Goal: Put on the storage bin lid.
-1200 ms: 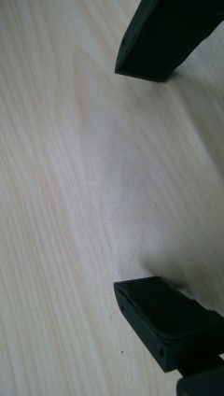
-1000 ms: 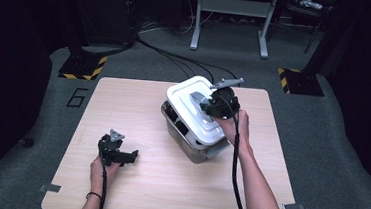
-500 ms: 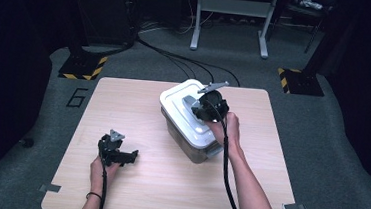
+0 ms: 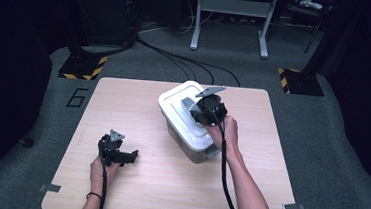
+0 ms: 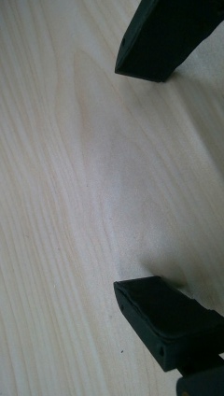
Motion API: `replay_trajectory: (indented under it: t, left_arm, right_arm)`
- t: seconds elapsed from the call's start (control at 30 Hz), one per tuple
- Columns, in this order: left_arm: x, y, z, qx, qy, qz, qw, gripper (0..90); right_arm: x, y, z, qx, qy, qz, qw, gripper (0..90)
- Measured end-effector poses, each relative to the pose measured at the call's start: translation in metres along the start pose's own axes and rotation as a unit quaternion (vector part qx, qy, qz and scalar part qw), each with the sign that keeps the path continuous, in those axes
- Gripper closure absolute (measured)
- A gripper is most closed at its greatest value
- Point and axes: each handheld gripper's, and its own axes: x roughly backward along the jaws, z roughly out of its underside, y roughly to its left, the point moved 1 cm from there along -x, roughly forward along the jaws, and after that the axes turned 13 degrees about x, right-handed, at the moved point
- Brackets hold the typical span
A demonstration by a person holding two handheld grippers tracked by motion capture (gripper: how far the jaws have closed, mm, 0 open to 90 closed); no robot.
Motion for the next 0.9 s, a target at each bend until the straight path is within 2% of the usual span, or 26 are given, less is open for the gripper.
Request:
replay_trajectory:
  t: [0.07,0.27,0.33,0.4,0.43,0.6,0.67,0.73,0.77,0.8,0.83,0.9]
  left_arm:
    - [0.0,0.001,0.0,-0.006,-0.001,-0.003,1.0,0.0]
    - [0.0,0.001,-0.001,-0.007,0.002,-0.002,1.0,0.0]
    - [0.001,0.0,0.0,-0.003,0.003,-0.002,1.0,0.0]
    - [0.0,0.001,0.0,-0.005,-0.003,-0.004,1.0,0.0]
    - [0.001,0.001,-0.001,-0.004,0.003,-0.002,1.0,0.0]
    - [0.0,0.0,0.0,0.0,-0.002,-0.002,1.0,0.0]
    - [0.0,0.001,0.0,-0.004,0.001,-0.002,1.0,0.0]
    - [0.0,0.0,0.0,0.0,-0.002,-0.002,1.0,0.0]
    - [0.0,0.0,0.0,0.0,-0.002,-0.002,1.0,0.0]
    - [0.0,0.0,0.0,0.0,-0.002,-0.002,1.0,0.0]
    - [0.0,0.0,0.0,0.001,-0.003,-0.002,1.0,0.0]
    - [0.0,0.0,0.0,0.001,-0.002,-0.001,1.0,0.0]
  right_arm:
    - [0.001,0.0,0.002,-0.002,-0.002,0.002,1.0,66.8]
    - [0.003,0.002,0.006,-0.003,-0.004,0.003,1.0,66.7]
    - [0.003,0.003,0.009,0.005,0.0,0.007,1.0,66.7]
    - [0.004,0.004,0.012,-0.005,-0.002,0.008,1.0,66.7]
    - [0.003,0.002,0.013,-0.002,-0.009,0.007,0.9999,66.7]
    - [0.003,0.003,0.012,-0.009,-0.001,0.003,1.0,66.3]
    - [0.003,0.001,0.011,0.002,-0.004,0.002,1.0,65.6]
    - [0.004,0.001,0.011,-0.002,-0.002,0.005,1.0,63.3]
    - [0.004,0.0,0.011,0.003,-0.003,0.009,1.0,57.7]
    - [0.005,0.001,0.011,-0.008,0.001,0.01,0.9999,55.6]
    - [0.005,0.0,0.011,-0.005,-0.001,0.01,0.9999,54.5]
    - [0.009,0.0,0.011,-0.013,0.004,0.014,0.9998,44.5]
